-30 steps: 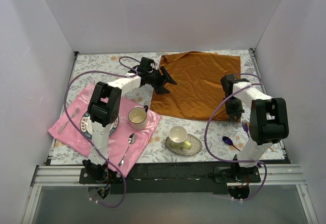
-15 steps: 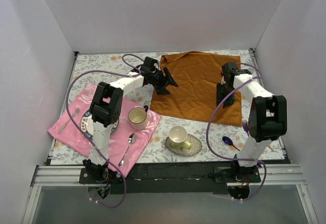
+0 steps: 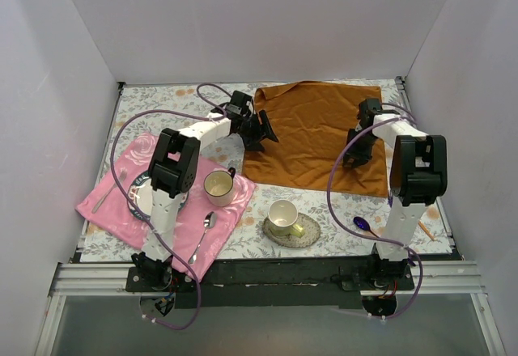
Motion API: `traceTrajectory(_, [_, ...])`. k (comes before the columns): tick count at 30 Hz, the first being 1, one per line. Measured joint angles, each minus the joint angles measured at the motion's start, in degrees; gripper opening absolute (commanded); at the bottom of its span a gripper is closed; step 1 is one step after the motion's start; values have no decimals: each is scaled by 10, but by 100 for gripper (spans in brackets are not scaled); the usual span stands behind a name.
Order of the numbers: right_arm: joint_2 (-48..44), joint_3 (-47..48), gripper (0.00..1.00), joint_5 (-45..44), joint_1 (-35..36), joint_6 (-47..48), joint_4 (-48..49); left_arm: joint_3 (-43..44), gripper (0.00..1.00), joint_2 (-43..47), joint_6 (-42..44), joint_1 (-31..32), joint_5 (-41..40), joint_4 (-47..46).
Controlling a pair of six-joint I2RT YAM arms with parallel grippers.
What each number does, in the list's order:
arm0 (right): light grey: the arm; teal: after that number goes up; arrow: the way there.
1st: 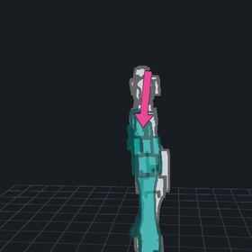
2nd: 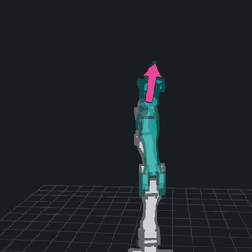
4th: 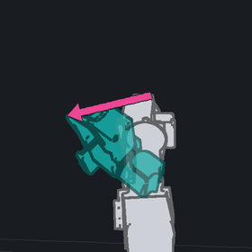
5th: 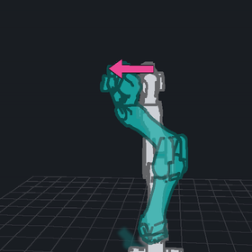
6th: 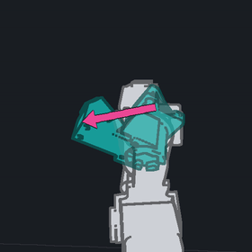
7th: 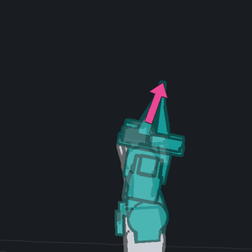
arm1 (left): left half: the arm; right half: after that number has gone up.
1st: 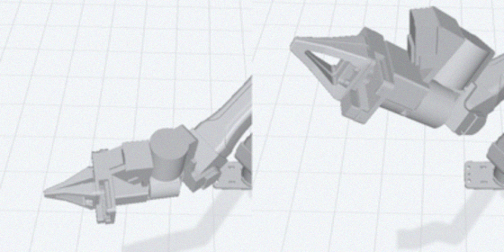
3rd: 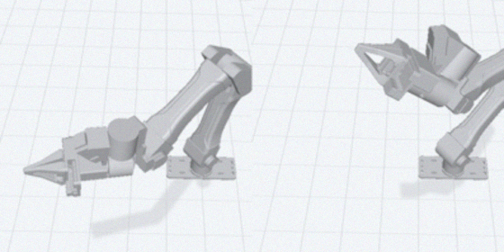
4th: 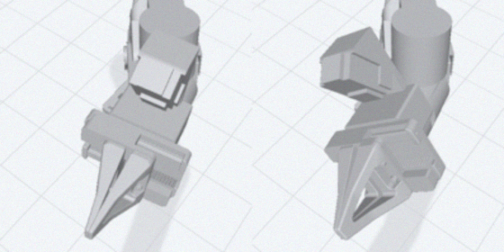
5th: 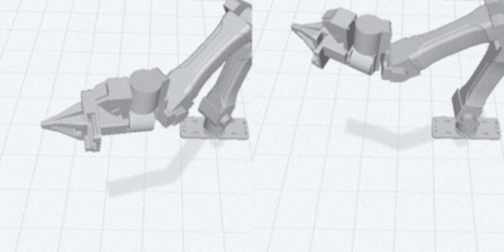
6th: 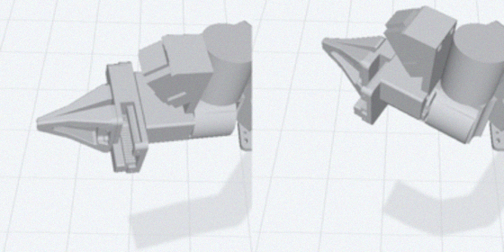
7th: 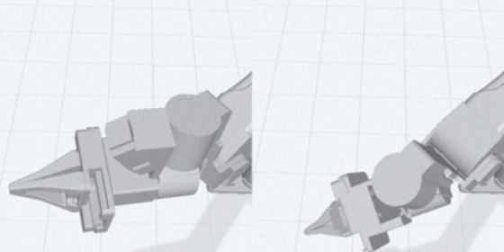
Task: Fold the napkin, place the utensils inside, and roll it up
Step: Flatten the napkin out
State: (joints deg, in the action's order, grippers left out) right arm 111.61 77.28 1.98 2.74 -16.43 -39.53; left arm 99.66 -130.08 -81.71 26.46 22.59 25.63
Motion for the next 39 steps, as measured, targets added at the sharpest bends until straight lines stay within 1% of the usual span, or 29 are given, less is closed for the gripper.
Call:
traceTrajectory(5, [2, 2, 41, 2, -42, 1, 7, -14, 63, 3, -7, 8, 11, -15])
traceTrajectory(11, [0, 0, 41, -25, -98, 16, 5, -53, 63, 23, -31, 51, 25, -32])
traceTrajectory(15, [-2, 2, 42, -53, -106, 45, 2, -52, 64, 27, -38, 71, 20, -19])
traceTrajectory(17, [-2, 4, 42, -56, -103, 56, -3, -35, 63, 27, -41, 73, 12, -3])
traceTrajectory(20, [-2, 25, 43, -44, -89, 63, -20, -3, 61, 27, -50, 63, 1, -20])
traceTrajectory(23, [-4, 51, 43, -4, -63, 58, -22, 10, 58, 27, -69, 48, -15, -101])
traceTrajectory(24, [-8, 55, 43, 10, -51, 55, -20, 9, 53, 27, -77, 42, -23, -129])
traceTrajectory(25, [-14, 56, 43, 26, -34, 50, -19, 7, 50, 25, -86, 36, -30, -156])
traceTrajectory(29, [-25, 56, 42, 69, 21, 31, -17, 14, 48, 2, -110, 12, -60, -233])
traceTrajectory(33, [-25, 48, 42, 107, 67, 12, -1, 39, 44, -34, -122, -15, -86, -271])
traceTrajectory(39, [-25, 5, 42, 141, 79, -17, 21, 56, 43, -68, -134, -49, -104, -292])
